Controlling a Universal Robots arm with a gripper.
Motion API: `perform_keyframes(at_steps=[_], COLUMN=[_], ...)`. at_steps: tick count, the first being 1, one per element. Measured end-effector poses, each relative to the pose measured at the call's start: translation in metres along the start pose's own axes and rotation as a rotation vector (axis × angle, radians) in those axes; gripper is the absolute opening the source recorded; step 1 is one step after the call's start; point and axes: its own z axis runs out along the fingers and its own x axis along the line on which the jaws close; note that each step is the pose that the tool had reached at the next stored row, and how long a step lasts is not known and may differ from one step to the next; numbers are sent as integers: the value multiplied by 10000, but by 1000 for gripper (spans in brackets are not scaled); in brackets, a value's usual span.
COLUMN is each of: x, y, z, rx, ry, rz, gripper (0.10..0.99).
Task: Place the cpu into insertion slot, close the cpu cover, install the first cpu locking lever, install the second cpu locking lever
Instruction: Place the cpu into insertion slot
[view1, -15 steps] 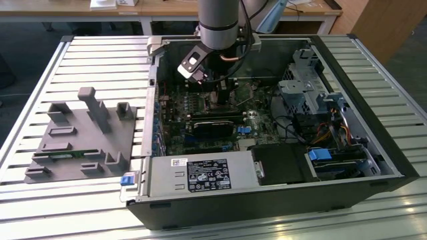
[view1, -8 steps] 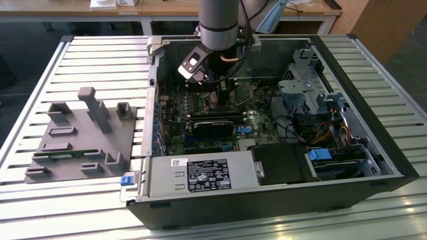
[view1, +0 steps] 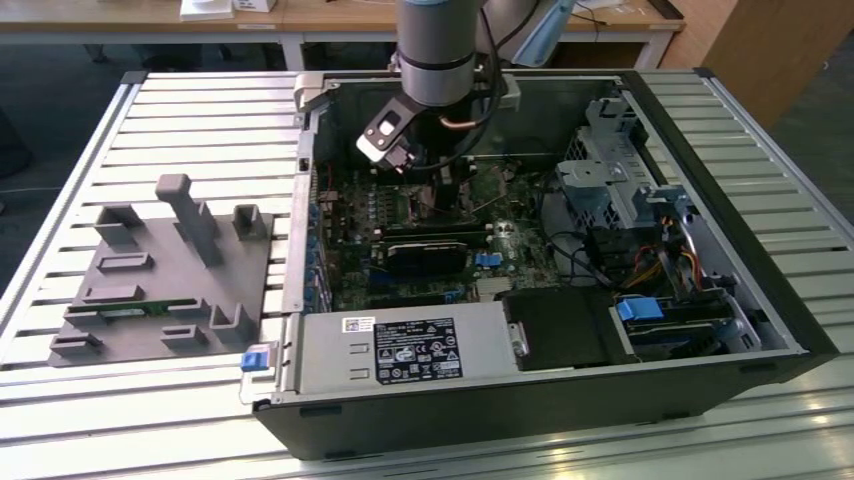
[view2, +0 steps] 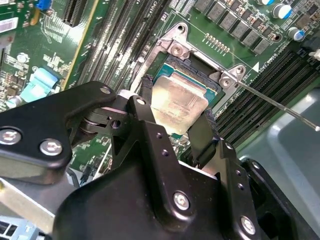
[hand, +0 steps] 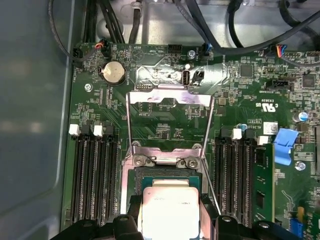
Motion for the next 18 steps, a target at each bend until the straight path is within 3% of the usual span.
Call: perform_keyframes(at_steps=[6, 18], x=[3, 12], y=[-1, 9], z=[56, 94], rx=[18, 23], ry=[-5, -10], rz=[72, 128], gripper=[537, 537])
